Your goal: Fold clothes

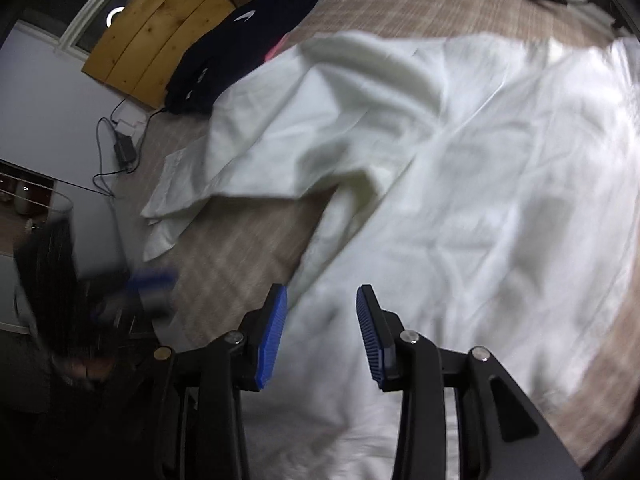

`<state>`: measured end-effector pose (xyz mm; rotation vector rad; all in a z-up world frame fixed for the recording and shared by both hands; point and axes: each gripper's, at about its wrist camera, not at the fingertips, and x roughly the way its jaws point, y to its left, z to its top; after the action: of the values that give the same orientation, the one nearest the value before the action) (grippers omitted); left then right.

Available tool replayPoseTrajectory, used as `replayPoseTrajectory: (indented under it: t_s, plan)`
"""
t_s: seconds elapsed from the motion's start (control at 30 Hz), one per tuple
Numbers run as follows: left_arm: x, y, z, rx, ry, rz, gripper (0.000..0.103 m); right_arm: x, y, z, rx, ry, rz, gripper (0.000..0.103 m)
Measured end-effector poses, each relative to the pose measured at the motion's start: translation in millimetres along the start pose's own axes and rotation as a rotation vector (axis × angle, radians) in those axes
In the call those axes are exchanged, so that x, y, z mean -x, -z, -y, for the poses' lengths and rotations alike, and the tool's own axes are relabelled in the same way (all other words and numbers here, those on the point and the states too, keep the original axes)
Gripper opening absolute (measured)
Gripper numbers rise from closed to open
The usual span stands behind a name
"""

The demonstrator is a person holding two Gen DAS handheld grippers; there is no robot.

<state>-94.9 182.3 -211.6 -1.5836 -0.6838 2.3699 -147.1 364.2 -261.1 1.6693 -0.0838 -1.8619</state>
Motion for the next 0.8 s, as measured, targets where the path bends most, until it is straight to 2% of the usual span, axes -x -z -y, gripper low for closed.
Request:
replayPoseTrajectory:
  t_s: [0.17, 0.2, 0.27, 0.3, 0.33, 0.4, 0.43, 0.5, 0.57, 0.67, 0.73, 0.8]
  plan:
    - [-44, -65, -14, 0.057, -0.005, -0.003, 0.046, -10, 15, -3, -0.090, 0.017, 0.037, 0.036]
    - [-46, -73, -22, 0.079, 0.000, 0.006, 0.043, -12, 17, -1, -0.115, 0.021, 0.046, 0.036]
    - [-48, -87, -36, 0.112, 0.009, 0.030, 0.030, -17, 16, -1, -0.143, 0.046, 0.057, 0.036]
    - [-46, -93, -42, 0.120, 0.016, 0.040, 0.015, -20, 15, -2, -0.148, 0.066, 0.058, 0.036]
    - [-41, -98, -45, 0.120, 0.028, 0.057, 0.011, -23, 14, -3, -0.147, 0.090, 0.059, 0.036]
    - [-24, -112, -47, 0.076, 0.047, 0.105, 0.011, -26, 14, -5, -0.136, 0.134, 0.059, 0.036]
    - [-16, -117, -46, 0.051, 0.047, 0.122, 0.011, -26, 15, -5, -0.127, 0.151, 0.058, 0.031]
    - [-4, -127, -39, -0.020, 0.010, 0.151, 0.011, -25, 17, -5, -0.122, 0.170, 0.045, 0.021]
    - [3, -136, -35, -0.088, -0.035, 0.177, 0.008, -23, 18, -5, -0.124, 0.184, 0.031, 0.019]
    - [-8, -153, -42, -0.099, -0.050, 0.158, 0.008, -23, 19, -4, -0.123, 0.205, 0.004, 0.019]
    - [-20, -156, -48, -0.097, -0.056, 0.114, 0.009, -21, 20, -3, -0.136, 0.207, -0.015, 0.019]
    - [-31, -155, -52, -0.098, -0.056, 0.066, 0.010, -12, 22, 2, -0.182, 0.152, 0.001, 0.021]
